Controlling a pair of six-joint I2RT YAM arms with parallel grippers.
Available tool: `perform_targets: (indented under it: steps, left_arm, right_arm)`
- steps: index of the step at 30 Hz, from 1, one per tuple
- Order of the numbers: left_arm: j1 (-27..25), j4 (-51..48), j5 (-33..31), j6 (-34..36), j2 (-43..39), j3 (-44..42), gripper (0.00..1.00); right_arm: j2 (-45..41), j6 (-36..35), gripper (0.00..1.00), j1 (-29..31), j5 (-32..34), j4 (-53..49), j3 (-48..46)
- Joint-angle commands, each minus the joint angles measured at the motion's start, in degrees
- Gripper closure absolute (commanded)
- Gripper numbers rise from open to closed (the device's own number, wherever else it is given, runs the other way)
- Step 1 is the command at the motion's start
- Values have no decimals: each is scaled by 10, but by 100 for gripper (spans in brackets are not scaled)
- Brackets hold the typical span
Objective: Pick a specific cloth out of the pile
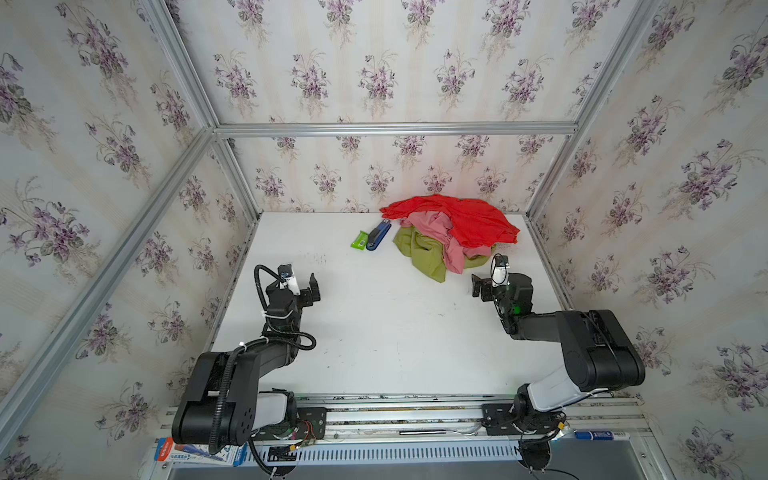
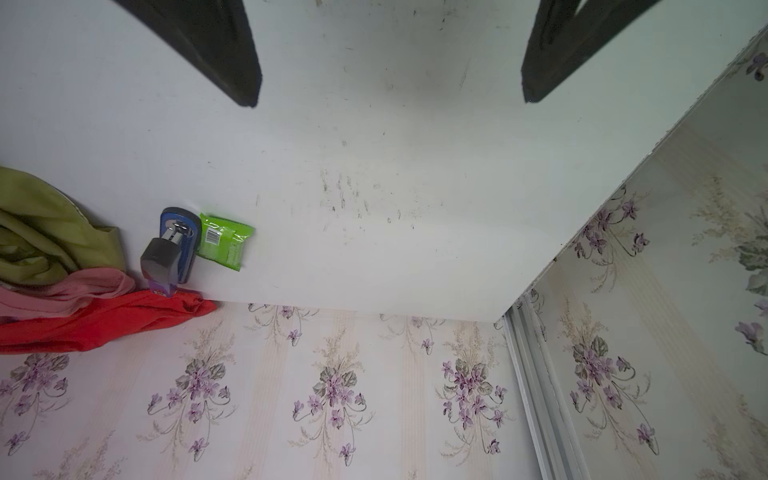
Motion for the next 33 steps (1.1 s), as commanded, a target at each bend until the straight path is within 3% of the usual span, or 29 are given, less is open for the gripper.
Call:
perform_targets:
  steps: [1,21,25,33]
  left_arm:
    - [0,19,-3,7,0,4,0]
    - [1,23,-2,6,-1,1,0]
    - [0,22,-2,6,-1,2,0]
    - [-2,22,-6,7,-2,2,0]
  right_arm:
    - [-2,3,0,0,-7,11,1]
    - [-7,3,0,-3,-15,31,-13]
    - [-7,-9,0,-24,-117,74,-29]
    - [-9,-8,0,-24,-114,75,-32]
